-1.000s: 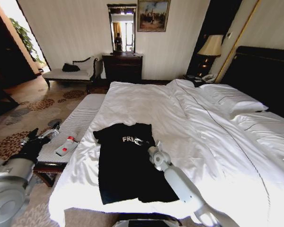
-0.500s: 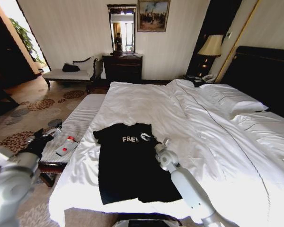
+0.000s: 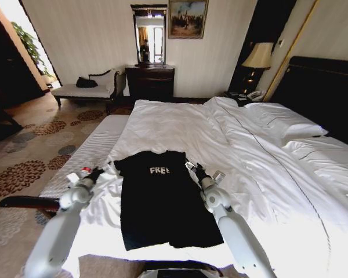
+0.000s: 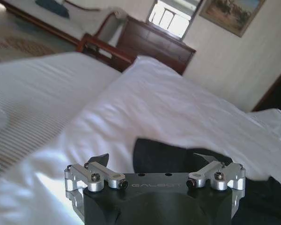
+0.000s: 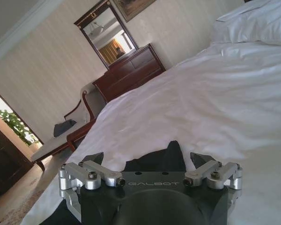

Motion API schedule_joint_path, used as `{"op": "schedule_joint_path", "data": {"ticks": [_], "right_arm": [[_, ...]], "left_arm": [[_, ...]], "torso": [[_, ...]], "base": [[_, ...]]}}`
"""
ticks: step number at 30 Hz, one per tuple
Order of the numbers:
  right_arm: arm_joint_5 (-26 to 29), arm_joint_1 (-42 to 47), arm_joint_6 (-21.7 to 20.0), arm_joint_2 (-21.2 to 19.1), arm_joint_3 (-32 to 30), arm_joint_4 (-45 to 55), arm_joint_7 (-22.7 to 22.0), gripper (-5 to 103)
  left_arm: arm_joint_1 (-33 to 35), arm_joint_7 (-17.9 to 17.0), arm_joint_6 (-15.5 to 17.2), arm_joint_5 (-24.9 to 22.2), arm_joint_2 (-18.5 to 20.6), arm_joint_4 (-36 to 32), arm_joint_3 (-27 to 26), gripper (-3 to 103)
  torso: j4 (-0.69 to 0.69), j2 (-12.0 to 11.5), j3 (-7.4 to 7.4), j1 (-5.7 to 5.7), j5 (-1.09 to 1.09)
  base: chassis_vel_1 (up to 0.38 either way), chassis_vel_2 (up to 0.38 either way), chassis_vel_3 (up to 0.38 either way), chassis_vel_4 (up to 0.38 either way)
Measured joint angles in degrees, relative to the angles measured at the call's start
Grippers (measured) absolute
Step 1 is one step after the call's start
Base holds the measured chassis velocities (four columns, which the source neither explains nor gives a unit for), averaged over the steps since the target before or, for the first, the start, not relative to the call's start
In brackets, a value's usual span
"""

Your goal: Fold the clothes on the bed.

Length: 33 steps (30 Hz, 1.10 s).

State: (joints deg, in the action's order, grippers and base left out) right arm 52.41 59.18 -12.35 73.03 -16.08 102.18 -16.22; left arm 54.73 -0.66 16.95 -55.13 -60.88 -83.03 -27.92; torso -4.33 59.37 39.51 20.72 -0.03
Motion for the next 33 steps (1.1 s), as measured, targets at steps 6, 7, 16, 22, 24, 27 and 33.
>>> {"op": "schedule_joint_path", "data": {"ticks": [6,7,16,22,24,27,33], "right_arm": [[0.0,-0.2,-0.1,0.6,0.3,-0.7,-0.4,100],[0.0,-0.2,-0.2,0.7,0.4,-0.7,-0.4,100],[0.0,-0.2,-0.2,0.9,0.4,-1.5,-0.7,100],[0.0,-0.4,-0.3,1.1,0.5,-1.3,-1.3,100],[0.0,-0.3,-0.3,1.0,0.5,-1.4,-1.3,100],[0.1,-0.4,-0.3,0.8,0.4,-1.8,-1.4,100],[0.1,-0.4,-0.3,0.8,0.6,-2.4,-1.5,100]], "left_arm": [[-2.0,2.3,-0.9,0.1,-1.6,3.5,2.3,100],[-2.0,2.5,-1.0,0.1,-1.7,3.8,2.3,100],[-1.2,5.2,-2.0,-0.7,-1.9,5.8,1.5,94],[-2.1,6.3,-2.5,-1.8,-2.8,8.4,2.1,67],[-2.3,6.2,-2.5,-1.8,-3.0,8.9,2.2,60],[-2.5,6.1,-2.5,-1.6,-3.3,9.5,2.3,49],[-2.4,6.0,-2.6,-1.5,-3.4,9.7,1.7,33]], "torso": [[0.00,0.0,0.00,0.01,0.00],[0.00,0.0,0.00,0.01,0.00],[0.00,0.0,-0.01,0.00,-0.01],[0.00,0.0,-0.01,0.00,-0.01],[-0.01,0.0,-0.01,0.00,-0.01],[0.00,0.0,-0.01,0.00,0.00],[0.00,0.0,-0.01,0.00,0.00]], "base": [[0.000,0.000,0.000,0.000],[0.000,0.000,0.000,0.000],[0.000,0.000,0.000,0.000],[0.000,0.000,0.000,0.000],[0.000,0.000,0.000,0.000],[0.000,0.000,0.000,0.000],[0.000,0.000,0.000,0.000]]}}
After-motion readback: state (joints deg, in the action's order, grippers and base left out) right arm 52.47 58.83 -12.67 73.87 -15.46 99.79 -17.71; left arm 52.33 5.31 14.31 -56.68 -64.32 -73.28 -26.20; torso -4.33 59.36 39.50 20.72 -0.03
